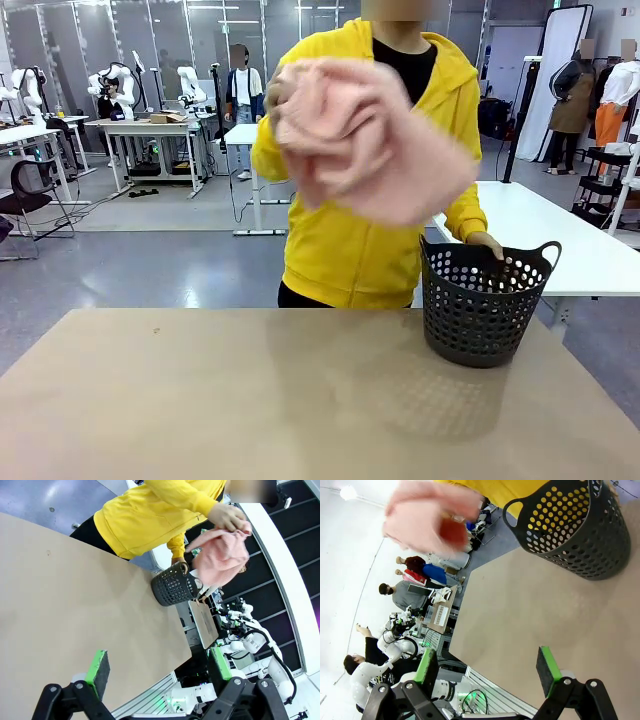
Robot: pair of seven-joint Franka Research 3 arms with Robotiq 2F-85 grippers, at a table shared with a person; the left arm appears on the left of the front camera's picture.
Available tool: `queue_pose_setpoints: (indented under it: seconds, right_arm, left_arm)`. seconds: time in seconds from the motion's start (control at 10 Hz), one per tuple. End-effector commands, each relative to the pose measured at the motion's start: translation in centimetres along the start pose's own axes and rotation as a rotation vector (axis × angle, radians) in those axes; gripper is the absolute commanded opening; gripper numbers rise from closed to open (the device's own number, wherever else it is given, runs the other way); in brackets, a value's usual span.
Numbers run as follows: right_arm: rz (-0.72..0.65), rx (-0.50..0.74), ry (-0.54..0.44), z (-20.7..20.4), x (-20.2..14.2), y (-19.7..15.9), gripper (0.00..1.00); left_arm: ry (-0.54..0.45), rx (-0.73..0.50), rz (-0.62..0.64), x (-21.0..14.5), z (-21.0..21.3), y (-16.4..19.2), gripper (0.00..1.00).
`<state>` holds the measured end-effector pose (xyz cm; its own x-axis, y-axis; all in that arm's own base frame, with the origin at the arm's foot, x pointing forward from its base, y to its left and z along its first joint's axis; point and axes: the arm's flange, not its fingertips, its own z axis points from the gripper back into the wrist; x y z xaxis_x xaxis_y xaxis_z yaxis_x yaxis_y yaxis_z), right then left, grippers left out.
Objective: Fold the towel.
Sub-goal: Grab the top end of the 100 cm Hotel Towel extended by the human.
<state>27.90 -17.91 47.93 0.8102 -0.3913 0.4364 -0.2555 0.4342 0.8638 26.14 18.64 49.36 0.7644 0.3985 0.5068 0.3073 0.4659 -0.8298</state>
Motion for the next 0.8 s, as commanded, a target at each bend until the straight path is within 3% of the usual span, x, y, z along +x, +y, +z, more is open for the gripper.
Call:
queue_pose_setpoints:
  seconds: [0.0, 0.7]
  right_arm:
    - [-0.001, 0.004, -0.003, 0.06, 0.01, 0.0, 1.0]
    - [-0.001, 0.004, -0.003, 0.06, 0.01, 0.0, 1.0]
  left_arm:
    - [0.002, -0.003, 0.0, 0.04, -0.06, -0.06, 1.0]
    - [0.002, -0.003, 0.0, 0.04, -0.06, -0.06, 1.0]
